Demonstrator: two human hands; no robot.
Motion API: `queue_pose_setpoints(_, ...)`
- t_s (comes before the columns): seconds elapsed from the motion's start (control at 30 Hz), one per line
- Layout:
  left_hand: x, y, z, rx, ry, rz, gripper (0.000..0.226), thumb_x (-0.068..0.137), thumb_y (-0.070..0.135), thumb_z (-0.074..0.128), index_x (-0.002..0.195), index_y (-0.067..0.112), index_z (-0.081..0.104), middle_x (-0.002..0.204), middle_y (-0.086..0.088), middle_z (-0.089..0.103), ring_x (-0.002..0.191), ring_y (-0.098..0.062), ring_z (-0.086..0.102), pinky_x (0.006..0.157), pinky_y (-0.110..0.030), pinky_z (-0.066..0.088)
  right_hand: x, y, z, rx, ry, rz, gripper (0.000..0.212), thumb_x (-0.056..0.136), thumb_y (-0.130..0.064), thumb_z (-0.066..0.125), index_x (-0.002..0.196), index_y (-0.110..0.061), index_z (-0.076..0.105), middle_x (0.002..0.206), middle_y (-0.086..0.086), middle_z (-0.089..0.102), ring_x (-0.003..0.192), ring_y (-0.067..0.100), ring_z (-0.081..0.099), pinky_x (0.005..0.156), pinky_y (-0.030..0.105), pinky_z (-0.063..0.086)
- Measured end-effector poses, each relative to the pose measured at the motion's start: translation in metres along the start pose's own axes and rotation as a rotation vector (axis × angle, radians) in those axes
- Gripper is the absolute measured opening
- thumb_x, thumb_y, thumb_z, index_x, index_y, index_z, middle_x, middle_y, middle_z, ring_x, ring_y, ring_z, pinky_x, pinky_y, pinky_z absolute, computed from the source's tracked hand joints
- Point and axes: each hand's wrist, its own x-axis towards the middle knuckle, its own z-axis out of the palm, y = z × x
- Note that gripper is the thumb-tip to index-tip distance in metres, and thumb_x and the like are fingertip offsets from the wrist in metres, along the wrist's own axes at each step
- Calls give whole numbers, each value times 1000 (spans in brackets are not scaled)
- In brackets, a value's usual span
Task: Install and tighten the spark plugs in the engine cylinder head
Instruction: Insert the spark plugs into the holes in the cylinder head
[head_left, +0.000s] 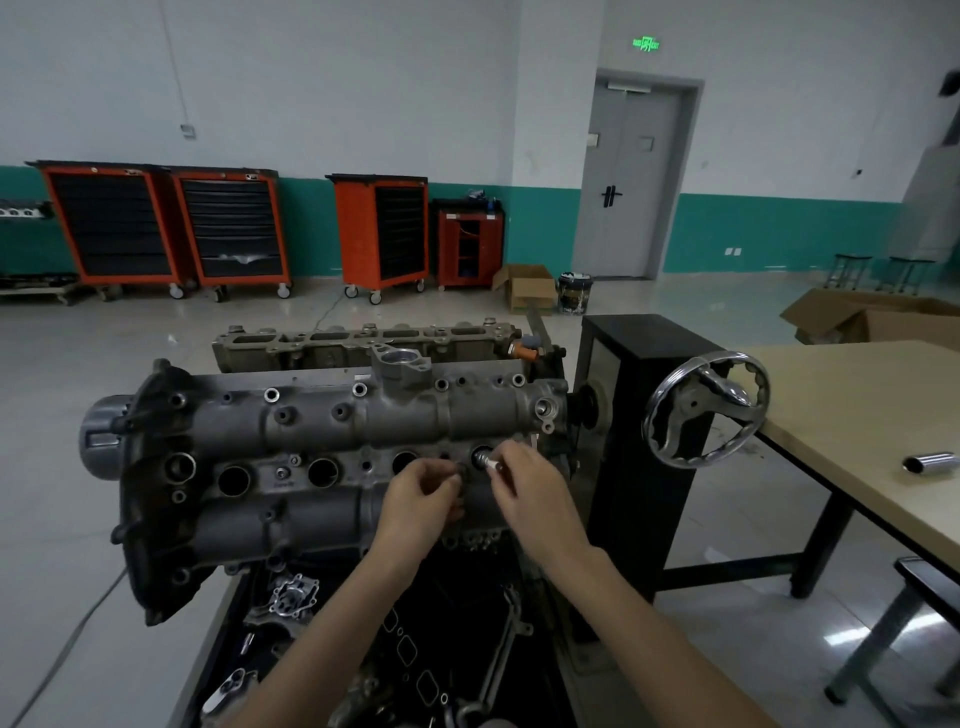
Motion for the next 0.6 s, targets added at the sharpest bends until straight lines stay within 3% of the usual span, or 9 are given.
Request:
queue_pose_setpoints(0.07,-1,-3,1,30,-29,13,11,92,6,55,87,16,58,84,-6,62,65,-9,60,55,-17,50,0,1,10,-146,-6,-4,15,90,-18,54,104,-11,54,101,3,58,95,18,53,76,27,41)
queue_pose_setpoints(0.17,-1,-3,3,36,-54,55,7,91,10,57,88,16,60,80,-4,64,59,-2,62,54,-16,49,4,-3,13,15,6,115,30,87,-21,59,114,-13,50,102,1,56,96,16,51,80,28,43)
queue_pose_setpoints(0.23,1,-2,6,57,-60,77,5,90,9,59,89,14,61,77,-2,65,59,-2,62,53,-16,49,3,-5,13,88,15,132,27,86,-21,60,110,-11,50,98,0,55,91,16,52,77,27,43)
queue_pose_setpoints(0.33,7,1,13,150,-48,101,9,89,8,60,97,9,63,80,-3,66,68,-9,63,55,-17,48,-1,-2,12,82,-10,110,19,88,-14,56,106,-8,54,102,5,57,95,19,53,79,23,40)
queue_pose_setpoints(0.43,12,1,17,260,-57,146,17,90,9,59,105,8,65,92,-6,69,81,-14,64,66,-23,51,0,0,10,30,-42,74,27,91,-10,49,116,-8,56,110,8,55,103,22,51,88,32,42)
queue_pose_setpoints(0.5,13,1,18,414,-23,253,18,89,12,60,106,9,66,95,0,68,83,-8,62,72,-14,49,1,-1,9,-17,-43,50,29,91,-11,48,119,-9,57,109,9,56,102,23,52,87,35,43)
queue_pose_setpoints(0.6,14,6,19,548,61,408,13,87,16,64,98,11,69,83,8,63,74,3,55,64,-3,40,5,-4,8,50,-3,127,24,90,-9,50,112,-8,62,106,10,57,99,23,54,85,34,45)
